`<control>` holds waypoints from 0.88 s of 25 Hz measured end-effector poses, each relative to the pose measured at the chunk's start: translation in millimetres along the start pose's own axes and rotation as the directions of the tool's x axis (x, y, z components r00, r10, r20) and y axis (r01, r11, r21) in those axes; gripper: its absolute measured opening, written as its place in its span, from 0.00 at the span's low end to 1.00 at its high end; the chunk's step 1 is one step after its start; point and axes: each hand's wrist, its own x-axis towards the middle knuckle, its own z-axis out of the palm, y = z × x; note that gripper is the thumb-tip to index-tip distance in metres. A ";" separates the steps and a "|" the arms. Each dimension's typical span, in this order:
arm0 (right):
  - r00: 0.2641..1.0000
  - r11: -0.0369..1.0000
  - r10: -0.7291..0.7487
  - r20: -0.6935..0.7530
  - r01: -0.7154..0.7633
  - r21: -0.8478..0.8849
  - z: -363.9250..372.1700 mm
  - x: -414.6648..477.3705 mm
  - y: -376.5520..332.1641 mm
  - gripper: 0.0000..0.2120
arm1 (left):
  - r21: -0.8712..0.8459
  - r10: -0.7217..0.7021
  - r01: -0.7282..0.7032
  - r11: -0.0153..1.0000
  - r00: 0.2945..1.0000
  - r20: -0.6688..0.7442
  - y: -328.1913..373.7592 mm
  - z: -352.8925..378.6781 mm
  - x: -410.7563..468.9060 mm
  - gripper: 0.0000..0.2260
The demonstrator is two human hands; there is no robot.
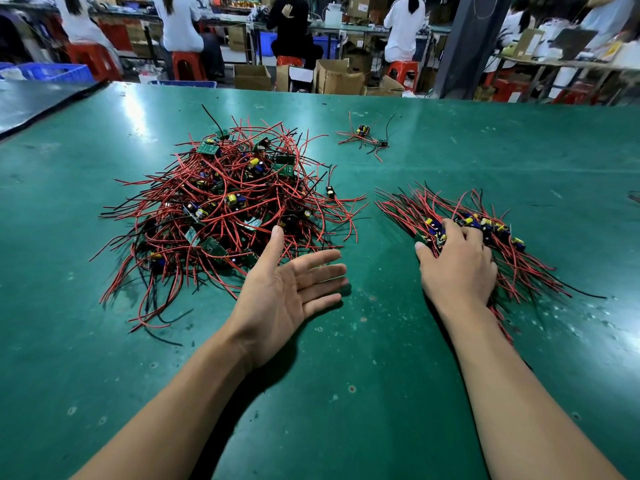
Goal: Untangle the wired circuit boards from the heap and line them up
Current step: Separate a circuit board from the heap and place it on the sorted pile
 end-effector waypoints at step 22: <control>0.850 0.835 -0.500 0.165 0.422 0.352 21.3 -36.8 -41.2 0.09 | 0.975 0.584 0.117 0.187 0.785 -0.206 -0.2 -3.6 -7.1 0.17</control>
